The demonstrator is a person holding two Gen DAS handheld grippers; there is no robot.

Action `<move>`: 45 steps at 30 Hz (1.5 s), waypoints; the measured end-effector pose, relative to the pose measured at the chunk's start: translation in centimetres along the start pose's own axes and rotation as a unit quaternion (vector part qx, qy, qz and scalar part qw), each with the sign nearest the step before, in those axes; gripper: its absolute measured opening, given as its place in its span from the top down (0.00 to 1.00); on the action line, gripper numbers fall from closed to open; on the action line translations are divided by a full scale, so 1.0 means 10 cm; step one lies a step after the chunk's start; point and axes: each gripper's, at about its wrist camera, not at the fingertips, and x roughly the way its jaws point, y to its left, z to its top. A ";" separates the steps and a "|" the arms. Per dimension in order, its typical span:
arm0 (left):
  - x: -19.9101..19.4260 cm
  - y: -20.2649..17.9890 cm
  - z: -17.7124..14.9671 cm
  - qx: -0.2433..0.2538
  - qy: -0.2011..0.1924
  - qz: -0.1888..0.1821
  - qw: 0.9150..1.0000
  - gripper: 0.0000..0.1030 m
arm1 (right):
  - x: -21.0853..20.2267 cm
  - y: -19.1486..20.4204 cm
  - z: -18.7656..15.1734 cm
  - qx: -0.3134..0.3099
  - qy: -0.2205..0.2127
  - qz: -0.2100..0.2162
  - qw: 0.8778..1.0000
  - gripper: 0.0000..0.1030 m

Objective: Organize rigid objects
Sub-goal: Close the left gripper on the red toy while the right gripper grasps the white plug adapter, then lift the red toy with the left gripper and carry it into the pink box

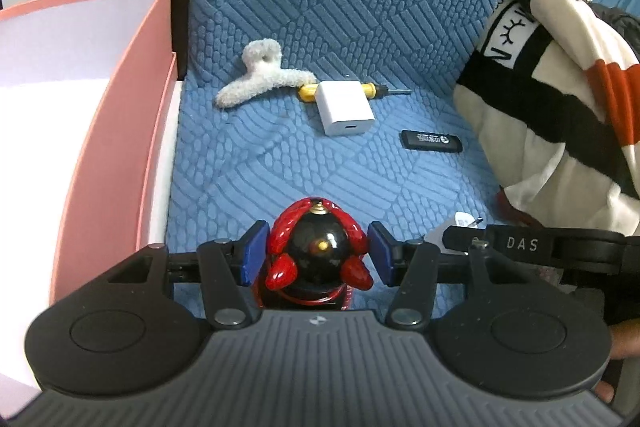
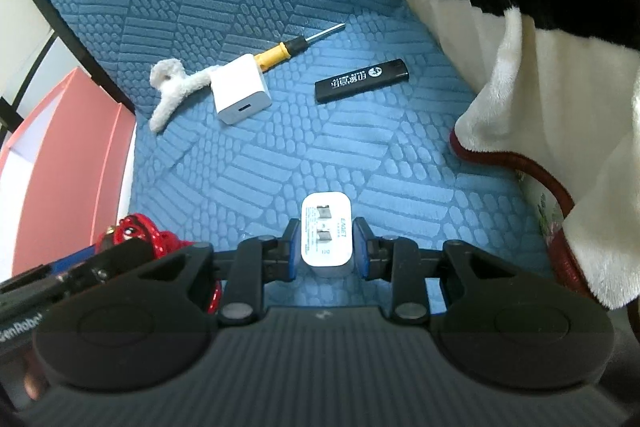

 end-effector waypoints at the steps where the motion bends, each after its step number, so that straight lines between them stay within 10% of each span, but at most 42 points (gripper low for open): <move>1: 0.01 0.00 -0.01 -0.003 0.004 -0.005 1.000 0.32 | 0.01 0.00 0.00 0.002 0.002 0.002 1.000 0.69; 3: 0.04 -0.02 -0.03 -0.005 0.013 -0.008 1.000 0.20 | 0.04 -0.02 0.00 0.010 0.008 0.009 1.000 0.68; 17: 0.22 -0.15 -0.17 0.027 0.009 0.034 0.999 0.20 | 0.13 -0.02 0.00 0.021 0.014 -0.017 1.000 0.71; 25: 0.22 -0.10 -0.11 0.010 -0.004 0.033 0.999 0.35 | 0.02 -0.01 -0.04 0.023 -0.001 -0.029 0.999 0.71; 45: -0.42 -0.03 0.03 0.010 -0.018 -0.031 0.999 0.36 | -0.63 0.28 -0.31 0.000 -0.039 -0.010 0.999 0.71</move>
